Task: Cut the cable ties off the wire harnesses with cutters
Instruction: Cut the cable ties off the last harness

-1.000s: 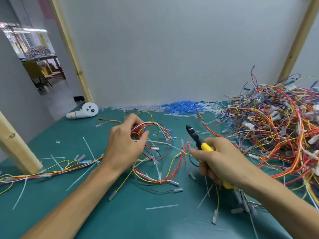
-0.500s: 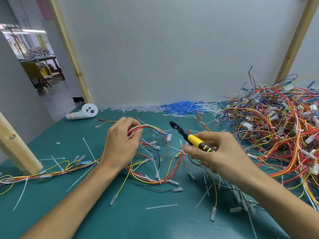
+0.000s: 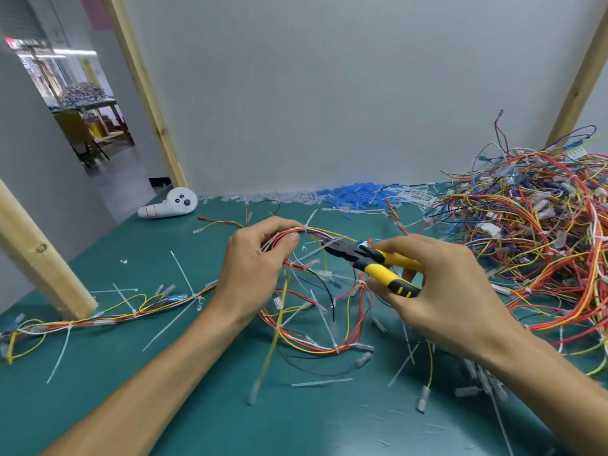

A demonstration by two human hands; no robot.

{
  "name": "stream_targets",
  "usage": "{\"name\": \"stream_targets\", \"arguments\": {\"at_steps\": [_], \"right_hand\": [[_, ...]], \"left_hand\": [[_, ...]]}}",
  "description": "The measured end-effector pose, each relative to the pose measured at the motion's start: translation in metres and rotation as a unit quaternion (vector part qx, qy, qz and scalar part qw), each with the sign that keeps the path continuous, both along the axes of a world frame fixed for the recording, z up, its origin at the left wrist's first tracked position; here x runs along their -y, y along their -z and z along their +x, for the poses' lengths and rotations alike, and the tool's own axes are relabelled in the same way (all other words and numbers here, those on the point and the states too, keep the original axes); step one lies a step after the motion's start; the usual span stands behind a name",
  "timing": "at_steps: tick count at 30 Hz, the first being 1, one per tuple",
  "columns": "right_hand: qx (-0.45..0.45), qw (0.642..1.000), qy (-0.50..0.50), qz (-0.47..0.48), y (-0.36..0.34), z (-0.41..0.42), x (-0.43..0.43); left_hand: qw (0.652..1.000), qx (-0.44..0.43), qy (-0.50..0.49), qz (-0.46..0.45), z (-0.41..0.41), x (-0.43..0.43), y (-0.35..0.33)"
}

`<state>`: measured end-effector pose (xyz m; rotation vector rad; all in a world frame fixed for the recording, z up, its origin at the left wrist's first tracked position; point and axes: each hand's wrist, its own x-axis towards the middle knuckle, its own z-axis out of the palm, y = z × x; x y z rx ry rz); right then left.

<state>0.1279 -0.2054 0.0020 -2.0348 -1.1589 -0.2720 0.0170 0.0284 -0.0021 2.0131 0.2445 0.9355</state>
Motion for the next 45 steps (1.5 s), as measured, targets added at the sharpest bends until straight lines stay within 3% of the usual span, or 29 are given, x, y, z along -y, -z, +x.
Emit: {"name": "stream_targets", "arguments": {"at_steps": [9, 25, 34, 39, 42, 45], "right_hand": [[0.080, 0.996, 0.039, -0.003, -0.003, -0.001, 0.001], [0.030, 0.999, 0.017, 0.003, -0.003, -0.004, -0.001], [-0.187, 0.981, -0.041, -0.015, -0.006, 0.000, 0.000], [-0.379, 0.918, -0.117, -0.010, -0.014, -0.001, 0.002], [-0.397, 0.906, -0.143, -0.020, -0.018, -0.002, 0.003], [-0.314, 0.944, -0.105, 0.000, -0.015, -0.005, 0.000]], "left_hand": [[0.999, -0.015, 0.033, 0.021, -0.005, 0.017, -0.001], [0.999, -0.008, 0.045, 0.030, -0.010, 0.023, -0.003], [0.997, 0.014, 0.071, 0.015, -0.009, 0.023, -0.003], [0.996, 0.021, 0.081, 0.025, -0.011, 0.022, -0.005], [0.996, 0.024, 0.080, 0.019, -0.012, 0.023, -0.006], [0.997, 0.024, 0.076, 0.014, -0.011, 0.021, -0.005]]}}
